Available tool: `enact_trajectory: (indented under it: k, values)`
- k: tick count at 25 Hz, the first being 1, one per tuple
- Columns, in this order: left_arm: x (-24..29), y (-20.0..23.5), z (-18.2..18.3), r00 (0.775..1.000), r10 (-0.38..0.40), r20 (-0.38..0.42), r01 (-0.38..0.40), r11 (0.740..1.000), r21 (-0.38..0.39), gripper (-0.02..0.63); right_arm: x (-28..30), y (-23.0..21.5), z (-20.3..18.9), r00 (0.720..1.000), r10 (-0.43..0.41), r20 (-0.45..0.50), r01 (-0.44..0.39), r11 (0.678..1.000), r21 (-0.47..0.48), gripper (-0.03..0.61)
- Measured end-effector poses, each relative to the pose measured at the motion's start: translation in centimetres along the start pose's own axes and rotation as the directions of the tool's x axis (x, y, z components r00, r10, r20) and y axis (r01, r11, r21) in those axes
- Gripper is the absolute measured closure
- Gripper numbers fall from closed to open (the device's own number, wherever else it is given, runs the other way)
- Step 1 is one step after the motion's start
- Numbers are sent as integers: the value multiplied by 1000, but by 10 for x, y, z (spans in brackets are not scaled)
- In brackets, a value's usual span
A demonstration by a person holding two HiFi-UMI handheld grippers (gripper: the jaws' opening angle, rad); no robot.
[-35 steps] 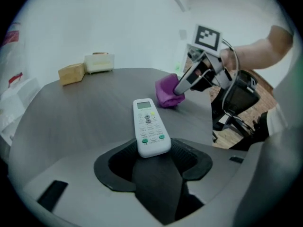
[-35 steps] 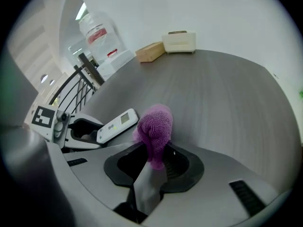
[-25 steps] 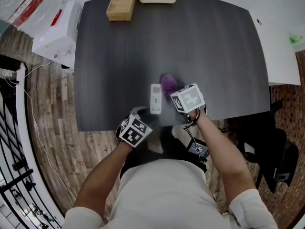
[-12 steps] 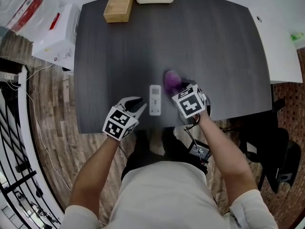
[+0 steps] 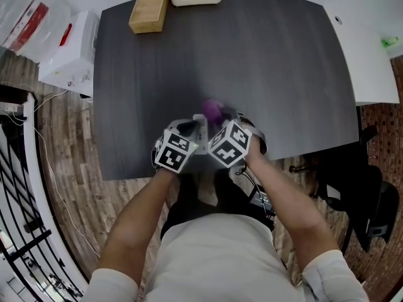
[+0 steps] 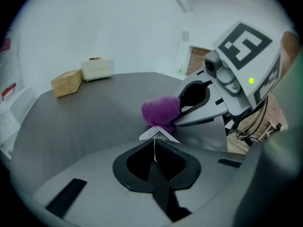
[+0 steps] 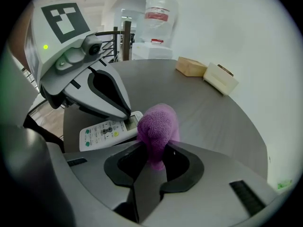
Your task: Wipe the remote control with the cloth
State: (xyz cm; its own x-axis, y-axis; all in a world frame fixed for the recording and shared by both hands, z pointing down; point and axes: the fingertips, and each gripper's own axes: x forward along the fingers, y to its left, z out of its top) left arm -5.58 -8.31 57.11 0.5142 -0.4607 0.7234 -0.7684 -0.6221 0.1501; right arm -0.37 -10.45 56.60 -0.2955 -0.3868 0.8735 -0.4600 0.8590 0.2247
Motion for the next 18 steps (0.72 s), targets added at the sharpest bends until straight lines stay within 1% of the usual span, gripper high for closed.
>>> enact_trajectory:
  k: [4, 8, 12, 14, 18]
  values:
    - [-2, 0, 0, 999, 32, 23, -31, 997, -76, 603, -5, 14, -6, 1000, 26, 13, -27, 1000, 12, 479]
    - [-3, 3, -2, 997, 69, 33, -65, 991, -120, 604, -12, 37, -12, 997, 71, 22, -71, 997, 33, 479]
    - [-1, 7, -6, 995, 91, 49, -82, 982, -171, 611, -24, 61, -19, 993, 114, 27, -115, 993, 38, 479]
    - [-1, 6, -6, 994, 101, 48, -91, 980, -179, 611, -30, 73, -25, 990, 135, 25, -136, 991, 20, 479]
    - [0, 4, -5, 994, 100, 42, -92, 982, -167, 611, -41, 100, -35, 982, 189, 11, -188, 981, -41, 479]
